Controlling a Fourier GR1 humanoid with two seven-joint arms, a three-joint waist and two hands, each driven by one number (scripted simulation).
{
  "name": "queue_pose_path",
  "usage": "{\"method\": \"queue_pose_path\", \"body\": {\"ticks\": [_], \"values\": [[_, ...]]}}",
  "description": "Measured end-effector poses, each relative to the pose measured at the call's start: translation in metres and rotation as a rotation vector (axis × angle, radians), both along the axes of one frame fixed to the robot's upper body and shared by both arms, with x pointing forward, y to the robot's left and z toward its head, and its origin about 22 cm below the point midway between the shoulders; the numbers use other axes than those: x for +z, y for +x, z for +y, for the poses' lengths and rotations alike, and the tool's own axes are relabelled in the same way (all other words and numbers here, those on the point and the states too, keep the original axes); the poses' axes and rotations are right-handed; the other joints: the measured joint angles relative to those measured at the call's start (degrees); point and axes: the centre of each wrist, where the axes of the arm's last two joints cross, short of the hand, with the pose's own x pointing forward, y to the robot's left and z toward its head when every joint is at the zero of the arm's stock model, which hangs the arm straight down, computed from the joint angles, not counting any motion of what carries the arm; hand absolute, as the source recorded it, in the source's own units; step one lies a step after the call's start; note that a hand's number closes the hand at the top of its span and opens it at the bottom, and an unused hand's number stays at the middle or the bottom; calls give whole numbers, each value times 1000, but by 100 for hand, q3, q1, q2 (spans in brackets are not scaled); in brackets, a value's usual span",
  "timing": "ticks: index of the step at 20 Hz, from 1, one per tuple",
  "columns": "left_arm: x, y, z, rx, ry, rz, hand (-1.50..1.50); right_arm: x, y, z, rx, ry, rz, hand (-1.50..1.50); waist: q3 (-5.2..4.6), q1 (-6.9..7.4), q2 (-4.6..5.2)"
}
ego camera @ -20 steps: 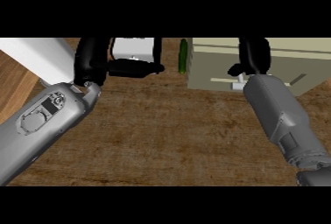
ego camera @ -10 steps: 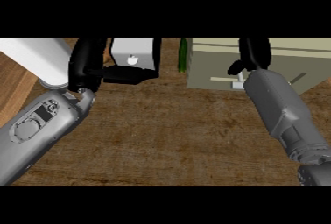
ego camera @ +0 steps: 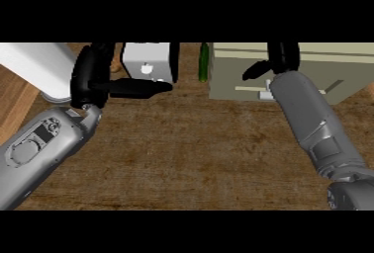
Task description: Pick up the can, place it into the drawer and close the drawer
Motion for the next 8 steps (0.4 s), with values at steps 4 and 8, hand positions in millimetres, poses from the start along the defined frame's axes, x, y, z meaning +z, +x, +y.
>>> {"method": "queue_pose_path", "body": {"ticks": [4,8], "values": [[-8,-4,6,8,0,4,-150,3,1,10,51,200,7,-150,1,-21,-17],[-8,-7,14,18,-4,10,-150,9,4,15,92,341,7,-150,-1,-47,-31]]}}
